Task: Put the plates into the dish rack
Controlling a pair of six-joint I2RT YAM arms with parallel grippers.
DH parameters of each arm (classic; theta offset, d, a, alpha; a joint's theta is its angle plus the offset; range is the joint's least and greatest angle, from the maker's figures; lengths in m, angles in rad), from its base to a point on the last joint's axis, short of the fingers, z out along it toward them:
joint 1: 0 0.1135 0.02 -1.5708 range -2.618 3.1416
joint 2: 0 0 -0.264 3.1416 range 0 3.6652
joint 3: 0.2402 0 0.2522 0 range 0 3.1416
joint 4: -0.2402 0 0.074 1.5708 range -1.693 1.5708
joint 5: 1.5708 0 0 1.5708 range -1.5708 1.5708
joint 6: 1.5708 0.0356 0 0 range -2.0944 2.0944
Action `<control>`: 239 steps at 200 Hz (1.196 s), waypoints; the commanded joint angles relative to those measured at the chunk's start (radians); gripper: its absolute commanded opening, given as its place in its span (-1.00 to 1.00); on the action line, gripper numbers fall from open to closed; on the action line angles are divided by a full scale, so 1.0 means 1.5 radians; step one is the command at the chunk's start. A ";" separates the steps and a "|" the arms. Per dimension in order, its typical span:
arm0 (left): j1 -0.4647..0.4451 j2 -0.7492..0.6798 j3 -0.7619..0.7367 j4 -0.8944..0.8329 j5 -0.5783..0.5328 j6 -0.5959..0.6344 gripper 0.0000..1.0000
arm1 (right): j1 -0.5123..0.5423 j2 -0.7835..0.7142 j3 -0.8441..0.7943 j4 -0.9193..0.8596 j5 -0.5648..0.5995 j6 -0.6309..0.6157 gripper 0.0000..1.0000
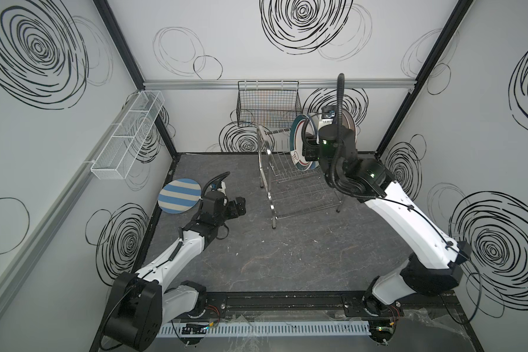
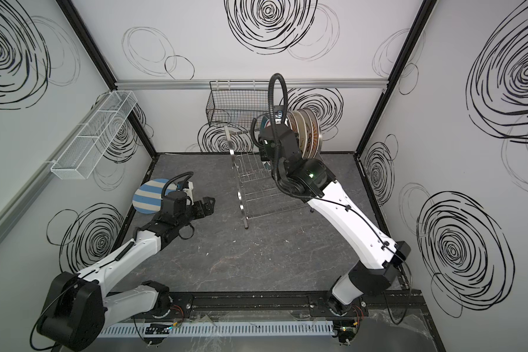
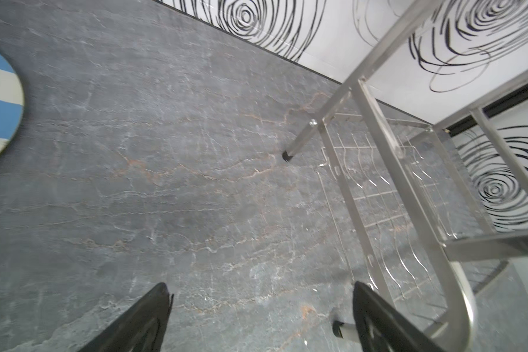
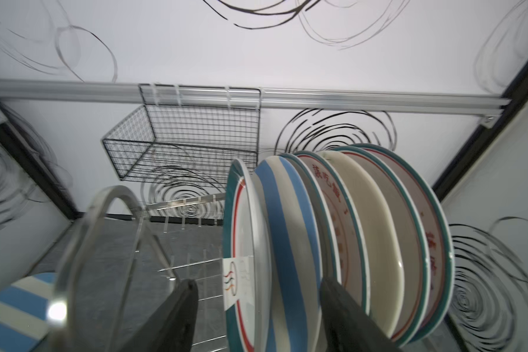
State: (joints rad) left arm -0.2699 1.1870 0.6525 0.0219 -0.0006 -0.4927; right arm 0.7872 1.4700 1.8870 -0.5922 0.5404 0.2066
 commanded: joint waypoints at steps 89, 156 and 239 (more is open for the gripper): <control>0.053 0.156 0.232 -0.114 -0.145 0.078 0.92 | 0.006 -0.434 -0.630 0.363 -0.475 0.080 1.00; 0.145 0.335 0.297 -0.098 -0.150 0.109 0.92 | 0.029 -0.505 -0.831 0.372 -0.505 0.109 1.00; 0.230 0.446 0.335 -0.092 -0.094 0.111 0.92 | 0.029 -0.509 -0.942 0.424 -0.556 0.148 1.00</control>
State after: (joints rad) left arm 0.0818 1.8057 1.0924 -0.1242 -0.1268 -0.3580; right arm 0.8265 0.7162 0.5056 -0.0170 -0.2729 0.4088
